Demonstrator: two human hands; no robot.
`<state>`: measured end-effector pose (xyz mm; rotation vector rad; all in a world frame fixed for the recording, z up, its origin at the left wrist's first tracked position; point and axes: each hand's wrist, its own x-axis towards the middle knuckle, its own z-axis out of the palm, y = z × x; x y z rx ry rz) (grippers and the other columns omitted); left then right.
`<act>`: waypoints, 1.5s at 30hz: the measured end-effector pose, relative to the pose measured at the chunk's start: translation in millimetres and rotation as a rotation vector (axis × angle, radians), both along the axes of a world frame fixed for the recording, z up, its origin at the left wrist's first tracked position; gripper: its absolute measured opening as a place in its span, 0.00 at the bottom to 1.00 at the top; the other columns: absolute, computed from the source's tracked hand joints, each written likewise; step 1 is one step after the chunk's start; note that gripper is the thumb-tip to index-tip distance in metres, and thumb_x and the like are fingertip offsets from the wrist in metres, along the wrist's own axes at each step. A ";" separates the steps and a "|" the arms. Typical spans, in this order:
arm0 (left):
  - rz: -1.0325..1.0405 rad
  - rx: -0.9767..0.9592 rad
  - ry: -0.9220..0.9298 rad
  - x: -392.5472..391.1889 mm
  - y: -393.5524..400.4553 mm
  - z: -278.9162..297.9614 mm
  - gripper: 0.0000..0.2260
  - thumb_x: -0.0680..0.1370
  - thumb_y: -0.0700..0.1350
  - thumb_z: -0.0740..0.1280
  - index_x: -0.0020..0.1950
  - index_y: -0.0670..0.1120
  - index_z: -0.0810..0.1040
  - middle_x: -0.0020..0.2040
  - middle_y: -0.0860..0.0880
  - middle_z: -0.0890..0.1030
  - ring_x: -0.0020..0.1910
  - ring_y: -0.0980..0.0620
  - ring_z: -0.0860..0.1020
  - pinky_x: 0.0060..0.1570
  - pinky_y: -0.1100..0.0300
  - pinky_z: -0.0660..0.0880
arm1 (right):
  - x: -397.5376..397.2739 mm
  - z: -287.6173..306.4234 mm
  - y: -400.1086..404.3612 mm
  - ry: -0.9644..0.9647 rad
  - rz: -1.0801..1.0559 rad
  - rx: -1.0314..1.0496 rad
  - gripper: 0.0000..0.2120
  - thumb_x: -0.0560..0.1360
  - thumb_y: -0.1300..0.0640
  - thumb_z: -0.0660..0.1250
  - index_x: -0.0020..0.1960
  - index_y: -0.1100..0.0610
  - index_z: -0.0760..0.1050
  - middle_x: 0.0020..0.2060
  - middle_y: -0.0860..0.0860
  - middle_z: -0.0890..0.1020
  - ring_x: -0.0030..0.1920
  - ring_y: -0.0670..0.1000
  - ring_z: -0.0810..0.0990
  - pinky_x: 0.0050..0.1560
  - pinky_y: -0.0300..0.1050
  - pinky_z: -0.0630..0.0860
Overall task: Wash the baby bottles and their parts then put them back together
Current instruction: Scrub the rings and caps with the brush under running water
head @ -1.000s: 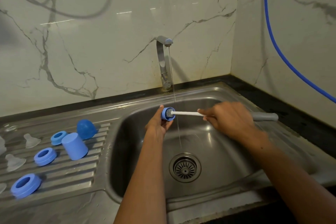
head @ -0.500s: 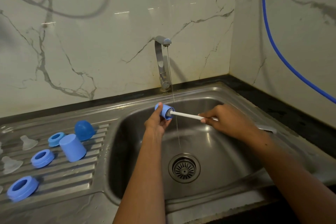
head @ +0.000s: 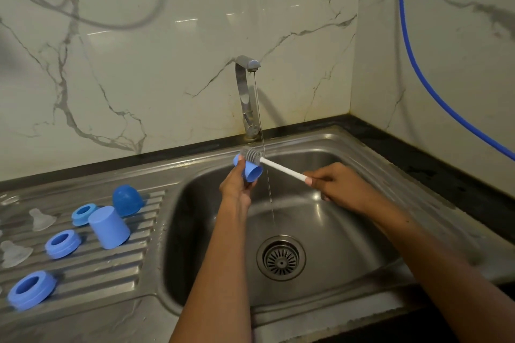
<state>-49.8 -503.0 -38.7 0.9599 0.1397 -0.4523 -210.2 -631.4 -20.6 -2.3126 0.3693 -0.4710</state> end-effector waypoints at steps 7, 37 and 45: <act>0.103 -0.132 0.042 0.1 3.2 -0.9 0.20 0.75 0.41 0.71 0.63 0.35 0.73 0.60 0.36 0.77 0.56 0.41 0.78 0.59 0.49 0.76 | -4.1 9.1 -7.9 0.120 0.046 0.267 0.11 0.80 0.51 0.63 0.61 0.47 0.76 0.21 0.46 0.73 0.20 0.41 0.67 0.20 0.34 0.64; -0.167 -0.054 0.105 7.4 -12.7 -13.5 0.19 0.84 0.45 0.52 0.72 0.38 0.63 0.69 0.35 0.69 0.66 0.38 0.71 0.59 0.40 0.70 | -8.5 7.8 0.9 0.242 0.016 0.293 0.09 0.82 0.51 0.59 0.56 0.50 0.77 0.29 0.52 0.71 0.23 0.45 0.63 0.21 0.35 0.62; -0.298 -0.252 0.118 -0.3 -13.3 -6.0 0.22 0.80 0.49 0.63 0.70 0.38 0.66 0.63 0.32 0.71 0.65 0.34 0.72 0.63 0.37 0.68 | 5.4 0.8 10.2 0.114 -0.013 0.244 0.10 0.82 0.51 0.57 0.53 0.49 0.77 0.30 0.52 0.73 0.24 0.45 0.65 0.21 0.36 0.63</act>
